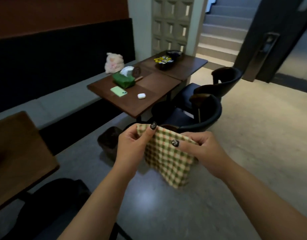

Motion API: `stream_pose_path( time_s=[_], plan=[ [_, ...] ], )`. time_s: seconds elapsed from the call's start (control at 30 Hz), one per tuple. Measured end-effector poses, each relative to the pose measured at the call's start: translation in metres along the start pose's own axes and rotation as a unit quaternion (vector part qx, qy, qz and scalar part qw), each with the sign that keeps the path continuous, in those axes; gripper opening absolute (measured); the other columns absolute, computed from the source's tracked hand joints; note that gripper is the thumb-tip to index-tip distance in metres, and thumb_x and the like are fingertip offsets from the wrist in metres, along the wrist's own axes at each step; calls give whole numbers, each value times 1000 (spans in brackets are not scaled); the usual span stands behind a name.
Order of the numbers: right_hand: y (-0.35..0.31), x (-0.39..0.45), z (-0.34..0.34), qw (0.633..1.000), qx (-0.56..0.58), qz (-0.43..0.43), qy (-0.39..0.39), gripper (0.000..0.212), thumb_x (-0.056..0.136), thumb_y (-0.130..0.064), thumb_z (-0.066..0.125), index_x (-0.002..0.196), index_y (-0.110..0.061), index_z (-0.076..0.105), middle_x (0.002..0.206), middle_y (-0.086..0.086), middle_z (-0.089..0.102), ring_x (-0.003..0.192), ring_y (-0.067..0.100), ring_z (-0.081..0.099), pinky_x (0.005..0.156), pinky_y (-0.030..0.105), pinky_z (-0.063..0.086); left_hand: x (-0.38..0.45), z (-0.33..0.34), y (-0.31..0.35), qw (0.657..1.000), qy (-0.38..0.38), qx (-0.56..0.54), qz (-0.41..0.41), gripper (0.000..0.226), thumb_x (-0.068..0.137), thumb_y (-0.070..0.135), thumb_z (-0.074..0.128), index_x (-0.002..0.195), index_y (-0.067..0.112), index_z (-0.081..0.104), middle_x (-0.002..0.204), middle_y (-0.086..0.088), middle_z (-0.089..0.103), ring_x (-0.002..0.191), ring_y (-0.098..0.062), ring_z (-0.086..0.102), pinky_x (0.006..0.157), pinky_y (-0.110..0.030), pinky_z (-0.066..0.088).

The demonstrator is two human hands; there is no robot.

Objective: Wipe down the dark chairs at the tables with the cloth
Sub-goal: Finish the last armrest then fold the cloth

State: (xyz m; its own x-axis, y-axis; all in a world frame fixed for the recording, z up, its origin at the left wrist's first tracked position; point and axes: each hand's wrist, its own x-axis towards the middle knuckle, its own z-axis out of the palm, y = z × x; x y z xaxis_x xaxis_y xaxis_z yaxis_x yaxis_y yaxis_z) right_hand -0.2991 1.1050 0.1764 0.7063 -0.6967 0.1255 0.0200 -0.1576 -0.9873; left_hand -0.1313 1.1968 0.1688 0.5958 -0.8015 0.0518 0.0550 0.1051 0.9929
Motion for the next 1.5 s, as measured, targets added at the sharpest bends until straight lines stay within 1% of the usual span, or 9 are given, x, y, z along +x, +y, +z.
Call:
stream_pose_path(
  time_s=[0.1,0.4,0.5,0.63,0.73,0.9,1.1,1.27,1.5],
  plan=[
    [12,28,-68,998,-54,28,-10,60,67,-45,75,85,11,65,89,32,63,75,28,61,66,36,46,51,59,-14,999,17,32,8,23,76,45,72,74,21,73,78,-2,74,74,-11,69,65,-28,57],
    [49,138,-306,986,-53,152,-35,32,58,-42,79,77,-19,68,80,2,70,76,13,68,64,27,53,216,218,-38,988,108,106,-9,33,90,38,65,61,22,70,62,14,69,55,5,62,46,-12,47],
    [63,187,-374,982,27,188,-12,30,54,-32,82,76,-20,66,82,1,70,78,14,67,66,30,53,268,256,-42,984,99,116,-93,29,86,44,68,59,35,74,63,20,68,60,6,64,51,-20,46],
    [81,248,-432,961,116,248,34,43,62,-19,78,103,-8,68,100,10,73,87,23,71,64,31,56,318,288,-59,965,74,40,-249,23,77,35,78,91,16,73,80,6,74,76,-11,67,50,-23,48],
    [103,303,-460,943,164,282,73,39,75,-26,74,107,-4,67,95,12,74,81,25,73,56,30,56,351,313,-77,957,32,-2,-287,25,80,21,76,100,8,72,97,-6,76,81,-16,73,58,-27,55],
    [146,397,-499,914,213,333,93,32,94,-34,56,108,-7,67,101,11,73,90,26,72,69,36,57,432,354,-109,966,128,0,-224,10,79,25,79,80,15,76,83,0,76,84,-17,71,75,-32,55],
    [175,486,-564,925,180,303,143,21,92,-20,60,102,-3,69,98,12,74,86,22,72,62,29,56,549,422,-127,972,166,65,-152,16,85,34,73,75,22,76,74,4,75,68,-10,71,49,-22,52],
    [178,547,-633,933,187,259,164,24,85,-15,67,103,0,69,99,11,74,91,21,71,67,29,56,628,475,-129,972,172,149,-63,27,89,38,66,65,30,73,66,10,71,61,-2,66,49,-23,52],
    [210,641,-727,948,174,216,158,13,93,-15,60,101,-9,69,104,5,73,99,18,68,80,34,55,723,550,-152,966,184,182,-13,23,98,38,51,82,33,66,84,16,68,73,9,59,64,-25,45]
  ],
)
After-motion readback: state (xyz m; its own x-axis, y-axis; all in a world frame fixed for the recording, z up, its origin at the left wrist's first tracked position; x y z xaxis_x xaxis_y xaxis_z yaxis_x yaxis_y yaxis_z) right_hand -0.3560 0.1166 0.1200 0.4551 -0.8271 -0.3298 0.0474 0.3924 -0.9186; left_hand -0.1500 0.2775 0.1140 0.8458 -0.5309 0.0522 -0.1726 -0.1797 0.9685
